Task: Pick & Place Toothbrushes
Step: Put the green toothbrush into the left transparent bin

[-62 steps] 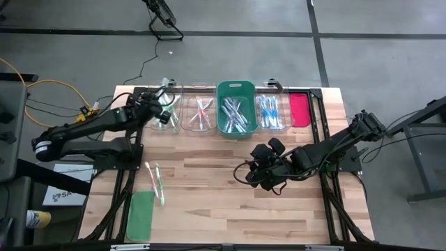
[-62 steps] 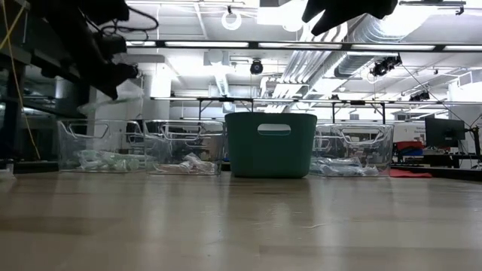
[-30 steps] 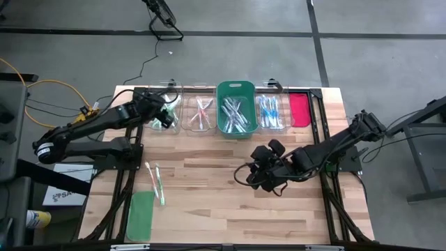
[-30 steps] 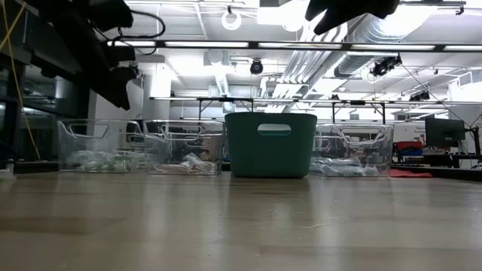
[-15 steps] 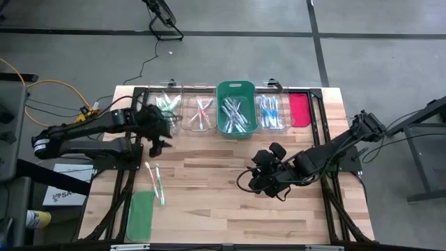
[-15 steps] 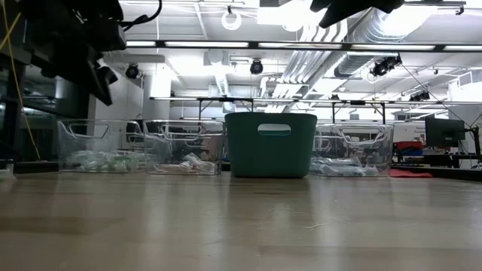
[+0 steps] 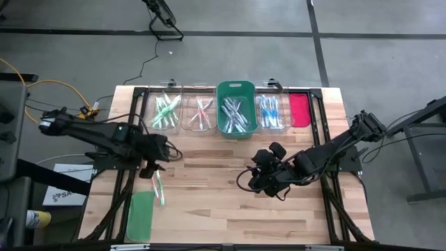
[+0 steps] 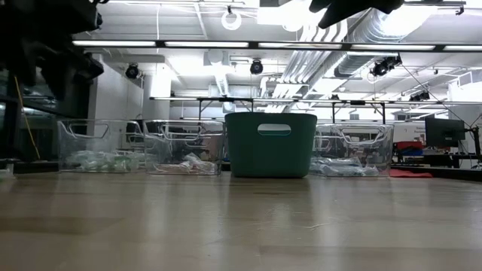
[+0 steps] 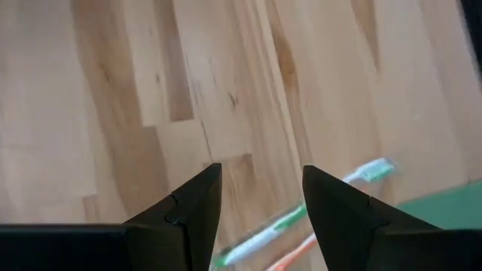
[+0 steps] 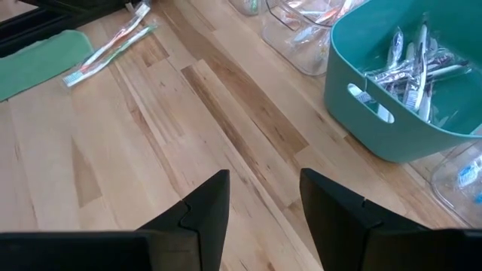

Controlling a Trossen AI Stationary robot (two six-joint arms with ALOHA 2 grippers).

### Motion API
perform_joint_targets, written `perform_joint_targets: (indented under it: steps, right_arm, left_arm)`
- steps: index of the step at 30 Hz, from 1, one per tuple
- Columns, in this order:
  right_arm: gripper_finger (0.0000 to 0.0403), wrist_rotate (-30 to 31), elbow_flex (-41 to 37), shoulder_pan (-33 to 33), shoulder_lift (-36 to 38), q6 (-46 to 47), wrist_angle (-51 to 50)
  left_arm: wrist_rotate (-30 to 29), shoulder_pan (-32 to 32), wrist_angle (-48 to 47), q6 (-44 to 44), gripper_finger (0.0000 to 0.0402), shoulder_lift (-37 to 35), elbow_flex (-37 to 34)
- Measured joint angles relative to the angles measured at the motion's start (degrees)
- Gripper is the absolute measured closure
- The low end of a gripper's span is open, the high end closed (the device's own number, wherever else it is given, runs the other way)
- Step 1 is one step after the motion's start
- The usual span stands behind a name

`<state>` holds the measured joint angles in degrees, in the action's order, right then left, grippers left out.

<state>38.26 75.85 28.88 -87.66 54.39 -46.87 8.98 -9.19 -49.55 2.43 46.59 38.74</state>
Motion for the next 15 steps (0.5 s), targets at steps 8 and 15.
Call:
perform_joint_targets:
  steps: [8, 15]
  right_arm:
    - [0.0247, 0.0, 0.0, 0.0, 0.0, 0.0, 0.0]
    - [0.0247, -0.2, 0.0, 0.0, 0.0, -0.2, 0.0]
  left_arm:
    - [-2.6, -11.3, -0.1, -5.9, 0.022, 8.2, 0.0]
    - [-2.7, -18.4, 0.1, -15.7, 0.022, 18.6, 0.0]
